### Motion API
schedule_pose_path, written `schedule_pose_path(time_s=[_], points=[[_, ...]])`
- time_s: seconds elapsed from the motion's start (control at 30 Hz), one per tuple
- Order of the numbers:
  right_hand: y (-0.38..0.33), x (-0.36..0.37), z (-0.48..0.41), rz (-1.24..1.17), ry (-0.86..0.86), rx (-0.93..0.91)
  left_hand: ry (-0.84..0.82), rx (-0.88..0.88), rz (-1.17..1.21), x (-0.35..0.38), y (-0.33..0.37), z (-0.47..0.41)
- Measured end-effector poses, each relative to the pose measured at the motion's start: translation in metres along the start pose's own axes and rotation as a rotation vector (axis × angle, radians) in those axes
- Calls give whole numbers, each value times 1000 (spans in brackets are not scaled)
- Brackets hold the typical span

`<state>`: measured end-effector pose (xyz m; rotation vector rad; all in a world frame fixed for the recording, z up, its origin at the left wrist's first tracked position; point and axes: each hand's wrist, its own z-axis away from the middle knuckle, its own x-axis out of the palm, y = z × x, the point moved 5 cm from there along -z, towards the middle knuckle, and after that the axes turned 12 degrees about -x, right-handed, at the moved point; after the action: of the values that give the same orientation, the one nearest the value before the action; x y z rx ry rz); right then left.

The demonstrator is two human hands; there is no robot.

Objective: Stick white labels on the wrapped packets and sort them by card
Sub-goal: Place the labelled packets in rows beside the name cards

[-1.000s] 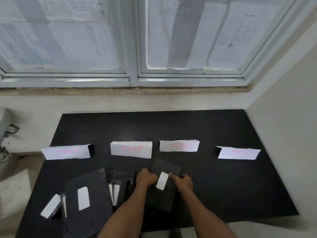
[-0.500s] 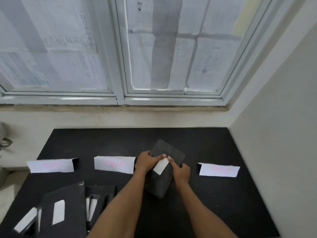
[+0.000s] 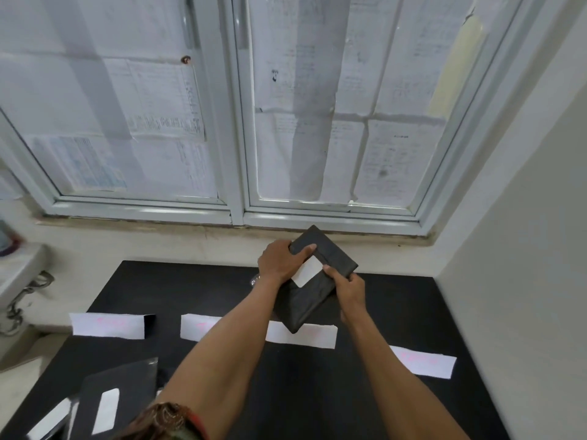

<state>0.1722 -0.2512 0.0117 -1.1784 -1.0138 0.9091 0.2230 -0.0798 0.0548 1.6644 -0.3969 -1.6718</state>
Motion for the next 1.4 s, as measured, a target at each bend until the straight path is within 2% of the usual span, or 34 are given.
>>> schedule_pose_path(time_s=[0.1, 0.23, 0.3, 0.33, 0.43, 0.5, 0.6, 0.77, 0.97, 1.1, 1.27, 1.4], points=[[-3, 10, -8, -86, -27, 27, 60, 38, -32, -15, 3, -14], [-12, 28, -12, -413, 83, 58, 226, 62, 12, -37, -2, -22], [-16, 35, -14, -507, 130, 66, 293, 9, 67, -44, -11, -21], [-19, 39, -14, -533, 136, 68, 270, -39, 150, -46, -16, -21], [-25, 49, -14, -586, 99, 62, -43, -205, 645, -37, -28, -26], [-30, 55, -12, -595, 50, 48, -189, -271, 866, -36, -32, -23], [-35, 59, -11, -507, 13, 20, -196, -200, 867, -44, -33, -20], [-44, 58, -16, -61, 42, -175, -100, -143, 826, -65, -46, -17], [-60, 65, -18, 258, 101, -310, -153, -109, 796, -73, -50, -11], [-66, 73, -20, 342, 112, -374, -149, -118, 828, -78, -53, -13], [-62, 87, -26, 324, 94, -397, -121, -137, 819, -87, -61, -21], [-56, 107, -29, 261, -61, -394, -66, -181, 868, -101, -70, -23]])
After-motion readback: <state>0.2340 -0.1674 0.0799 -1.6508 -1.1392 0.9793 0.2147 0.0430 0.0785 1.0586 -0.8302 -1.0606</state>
